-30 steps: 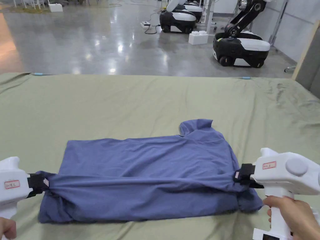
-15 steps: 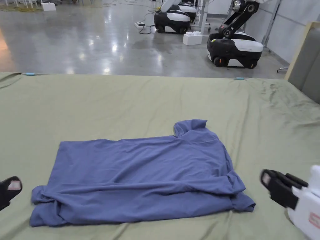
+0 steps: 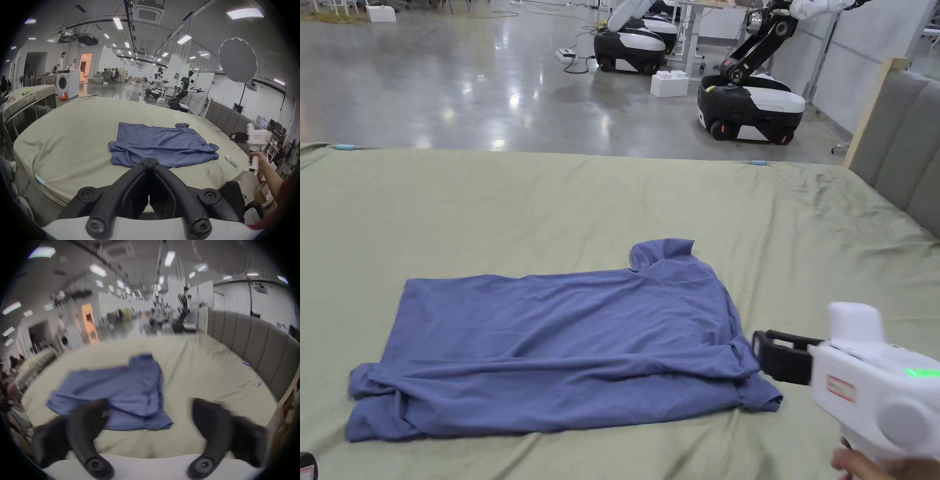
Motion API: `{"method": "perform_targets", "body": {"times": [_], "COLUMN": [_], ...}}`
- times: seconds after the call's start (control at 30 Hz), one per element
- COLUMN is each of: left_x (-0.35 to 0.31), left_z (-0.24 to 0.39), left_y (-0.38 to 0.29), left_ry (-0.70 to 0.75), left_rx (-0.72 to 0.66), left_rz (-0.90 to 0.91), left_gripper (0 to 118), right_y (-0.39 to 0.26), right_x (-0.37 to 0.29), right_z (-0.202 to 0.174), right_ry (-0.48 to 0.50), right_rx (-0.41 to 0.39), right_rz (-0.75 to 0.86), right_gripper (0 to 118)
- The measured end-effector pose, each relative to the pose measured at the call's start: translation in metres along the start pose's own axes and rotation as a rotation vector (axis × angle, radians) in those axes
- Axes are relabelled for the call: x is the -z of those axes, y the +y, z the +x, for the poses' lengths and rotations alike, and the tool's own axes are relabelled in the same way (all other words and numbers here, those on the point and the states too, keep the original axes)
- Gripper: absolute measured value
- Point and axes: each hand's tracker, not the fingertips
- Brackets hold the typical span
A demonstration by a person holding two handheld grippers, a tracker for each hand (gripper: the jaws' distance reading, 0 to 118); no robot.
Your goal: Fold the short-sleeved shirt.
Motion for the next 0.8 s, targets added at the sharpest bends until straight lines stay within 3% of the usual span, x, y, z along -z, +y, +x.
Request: {"method": "perform_targets", "body": {"times": [0.03,0.07,0.1,0.17,0.23,0.3,0.37,0.43,0.47,0.53,0.57,0.6,0.8], "left_x": [-0.001,-0.003,-0.004,-0.008,-0.009,-0.006,0.0,0.003,0.004,0.008,0.01,0.012,0.008], "left_z": [0.001,0.003,0.004,0.006,0.005,0.002,-0.001,-0.003,-0.003,-0.003,-0.004,-0.004,0.0], "left_y": [-0.001,-0.001,-0.001,-0.001,0.0,0.001,0.003,0.007,0.009,0.012,0.013,0.012,0.007], "left_ry": [0.0,-0.001,-0.002,0.005,0.008,0.027,0.033,0.025,0.02,0.022,0.019,0.014,0.008], "left_rx": [-0.001,-0.004,-0.004,-0.005,-0.003,-0.001,-0.021,-0.044,-0.05,-0.055,-0.06,-0.07,-0.07], "left_rz": [-0.001,-0.002,0.0,0.007,0.009,0.003,-0.014,-0.016,-0.009,-0.002,-0.004,-0.004,-0.027], "left_gripper": [0,0,0,0,0,0,0,0,0,0,0,0,0], "right_y": [-0.002,-0.005,-0.013,-0.025,-0.036,-0.041,-0.039,-0.035,-0.037,-0.038,-0.038,-0.039,-0.056], "right_x": [0.025,0.058,0.078,0.098,0.111,0.125,0.124,0.113,0.106,0.101,0.101,0.098,0.096], "right_z": [0.003,0.011,0.013,0.011,0.017,0.02,0.028,0.032,0.032,0.033,0.033,0.03,0.029], "right_ry": [-0.016,0.001,-0.001,0.007,0.071,0.053,0.098,0.163,0.195,0.156,0.141,0.119,0.118], "right_rx": [-0.009,-0.048,-0.096,-0.086,-0.064,-0.068,0.048,0.108,0.11,0.089,0.078,0.072,0.002], "right_rz": [-0.058,-0.149,-0.198,-0.282,-0.3,-0.323,-0.324,-0.277,-0.264,-0.266,-0.257,-0.259,-0.265], "right_gripper": [113,109,98,78,75,75,67,36,32,33,42,65,70]}}
